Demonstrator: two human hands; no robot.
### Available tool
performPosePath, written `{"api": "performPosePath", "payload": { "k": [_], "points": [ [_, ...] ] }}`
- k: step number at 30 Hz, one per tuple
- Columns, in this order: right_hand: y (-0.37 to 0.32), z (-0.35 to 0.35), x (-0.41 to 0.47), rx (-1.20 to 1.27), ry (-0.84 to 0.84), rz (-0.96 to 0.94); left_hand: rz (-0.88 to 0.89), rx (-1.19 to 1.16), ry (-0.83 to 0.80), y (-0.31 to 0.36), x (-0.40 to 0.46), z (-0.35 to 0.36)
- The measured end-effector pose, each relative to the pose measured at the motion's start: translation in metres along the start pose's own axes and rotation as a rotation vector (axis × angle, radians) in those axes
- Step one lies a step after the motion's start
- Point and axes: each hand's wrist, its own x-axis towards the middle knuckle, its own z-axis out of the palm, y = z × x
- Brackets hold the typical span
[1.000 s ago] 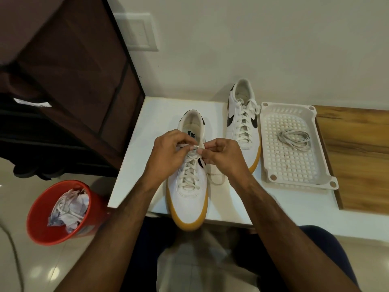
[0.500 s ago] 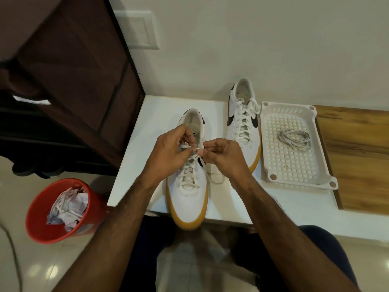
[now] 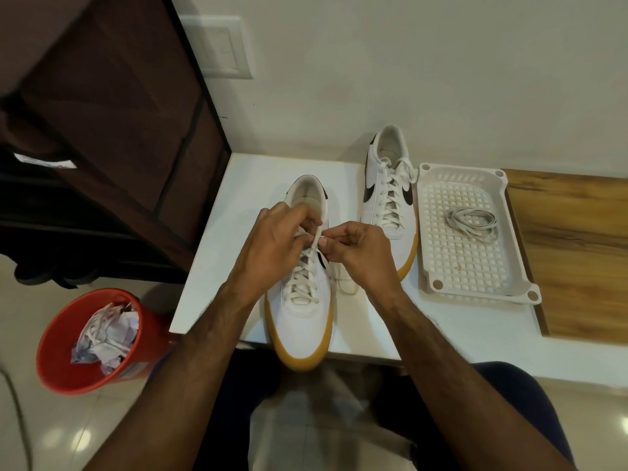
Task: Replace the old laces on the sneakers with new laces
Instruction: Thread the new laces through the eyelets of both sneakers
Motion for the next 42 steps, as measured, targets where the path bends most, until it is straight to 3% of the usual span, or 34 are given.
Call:
{"api": "performPosePath", "payload": {
  "k": [4, 9, 13, 15, 17, 21, 24, 25, 27, 31, 34, 36, 40, 42],
  "points": [
    [-0.003, 0.003, -0.001, -0.053, 0.055, -0.053, -0.011, -0.149, -0.023, -0.010, -0.002, -0.004],
    [-0.004, -0.004, 0.005, 0.043, 0.087, -0.076, -0.068, 0.014, -0.127, -0.017, -0.005, -0.006],
    [-0.016, -0.031, 0.015, 0.913, 0.140, 0.033, -0.125, -0.057, -0.174, -0.019, -0.004, -0.006],
    [-0.020, -0.045, 0.017, 1.145, 0.232, 0.133, -0.142, -0.113, -0.188, -0.021, -0.005, -0.008],
    [-0.019, -0.051, 0.020, 0.900, 0.281, 0.169, -0.154, -0.157, -0.200, -0.022, -0.005, -0.009],
    [-0.017, -0.039, 0.016, -0.327, -0.025, -0.071, -0.165, -0.185, -0.207, -0.023, -0.004, -0.011],
    [-0.015, -0.027, 0.013, -0.604, -0.231, -0.173, -0.161, -0.174, -0.202, -0.024, -0.004, -0.009],
    [-0.015, -0.025, 0.011, -0.590, -0.244, -0.189, -0.158, -0.173, -0.205, -0.024, -0.003, -0.009],
    [-0.017, -0.027, 0.010, -0.322, -0.199, -0.178, -0.156, -0.177, -0.214, -0.024, -0.003, -0.010],
    [-0.020, -0.052, 0.020, 0.457, 0.215, -0.098, -0.164, -0.187, -0.217, -0.024, -0.003, -0.010],
    [-0.012, -0.055, 0.020, 0.777, 0.326, 0.027, -0.152, -0.191, -0.224, -0.021, -0.003, -0.009],
    [-0.010, -0.048, 0.019, 0.772, 0.267, 0.073, -0.157, -0.209, -0.225, -0.022, -0.004, -0.009],
    [-0.010, -0.036, 0.022, 0.429, 0.113, 0.040, -0.147, -0.305, -0.257, -0.032, -0.008, -0.013],
    [-0.010, -0.032, 0.021, 0.411, 0.093, 0.047, -0.133, -0.321, -0.238, -0.034, -0.009, -0.016]
  ]
}}
